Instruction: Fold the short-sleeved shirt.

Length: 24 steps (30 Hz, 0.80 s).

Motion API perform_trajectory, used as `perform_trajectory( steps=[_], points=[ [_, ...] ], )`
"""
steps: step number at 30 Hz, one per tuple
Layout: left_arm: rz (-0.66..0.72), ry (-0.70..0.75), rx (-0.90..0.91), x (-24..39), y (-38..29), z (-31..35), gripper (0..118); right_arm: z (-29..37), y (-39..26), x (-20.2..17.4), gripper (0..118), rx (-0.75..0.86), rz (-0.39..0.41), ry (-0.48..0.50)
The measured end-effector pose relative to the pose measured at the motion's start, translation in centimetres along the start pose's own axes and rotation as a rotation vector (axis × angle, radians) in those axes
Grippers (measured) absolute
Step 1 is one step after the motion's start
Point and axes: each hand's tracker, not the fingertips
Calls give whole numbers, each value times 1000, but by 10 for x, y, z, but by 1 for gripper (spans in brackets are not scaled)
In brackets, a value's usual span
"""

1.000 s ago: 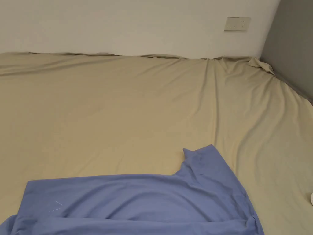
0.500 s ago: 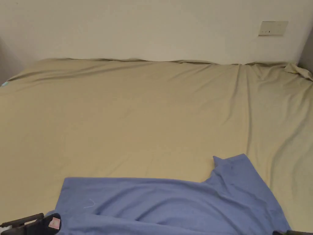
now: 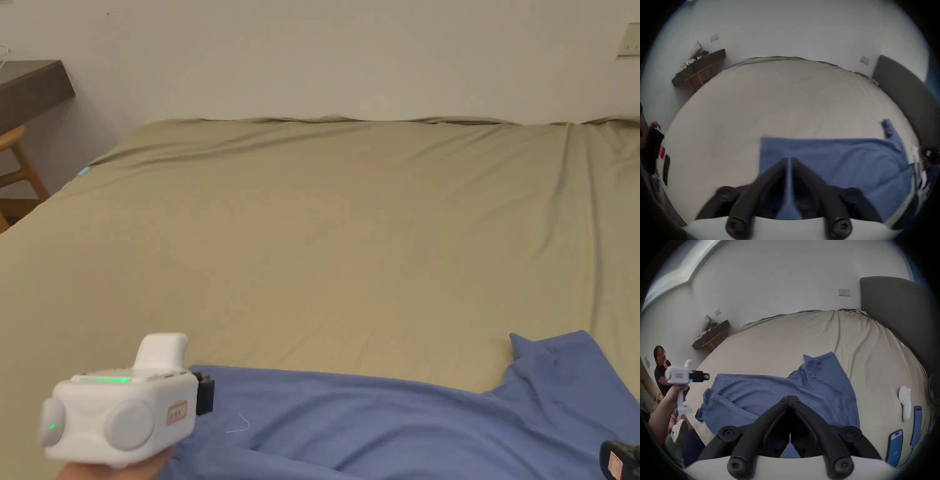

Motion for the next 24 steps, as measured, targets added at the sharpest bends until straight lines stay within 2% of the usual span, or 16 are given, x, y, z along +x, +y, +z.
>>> perform_trajectory(
  steps=[1, 2, 3, 6, 8, 9, 10, 11, 12, 14, 15, 16, 17, 18, 22, 24],
  points=[
    [-32, 57, -11, -4, 6, -18, 72, 3, 2, -9, 2, 0, 24, -12],
    [-45, 87, -65, -9, 10, -37, 118, 3, 2, -10, 2, -1, 20, -12],
    [-79, 157, -120, -16, 15, -53, 118, 3, 1, -7, 2, -2, 20, -14],
    [-37, 100, -169, -23, 21, -81, 118, 0, -2, 1, 2, -18, 23, -41],
    [-45, 96, -173, -21, 23, -92, 110, -7, -3, 11, 2, -52, 8, -50],
    [-50, 110, -175, -18, 24, -94, 83, -13, -3, 16, 2, -68, 6, -58],
    [-60, 88, -168, -15, 21, -89, 63, -20, -1, 23, 2, -85, 11, -77],
    [-61, 81, -141, -9, 25, -84, 23, -29, 2, 30, 2, -103, 12, -93],
    [-84, 105, -121, -5, 30, -78, 0, -39, 6, 39, 2, -124, 16, -93],
    [-35, -5, -81, 6, 36, -46, 0, -64, 22, 67, 2, -174, 1, -110],
    [-31, -6, -71, 9, 38, -33, 0, -78, 29, 79, 13, -208, -10, -118],
    [-32, -22, -39, 12, 41, -19, 0, -94, 37, 93, 40, -246, -36, -111],
    [-25, -41, -20, 13, 43, -8, 0, -108, 45, 106, 83, -276, -46, -112],
    [-12, -58, -4, 3, 54, -9, 0, -124, 52, 116, 114, -319, -44, -127],
    [3, -86, 20, -4, 68, 10, 0, -165, 70, 132, 110, -376, -49, -141],
    [-47, -65, 26, -1, 71, 10, 0, -183, 71, 130, 94, -443, -29, -180]
  ],
)
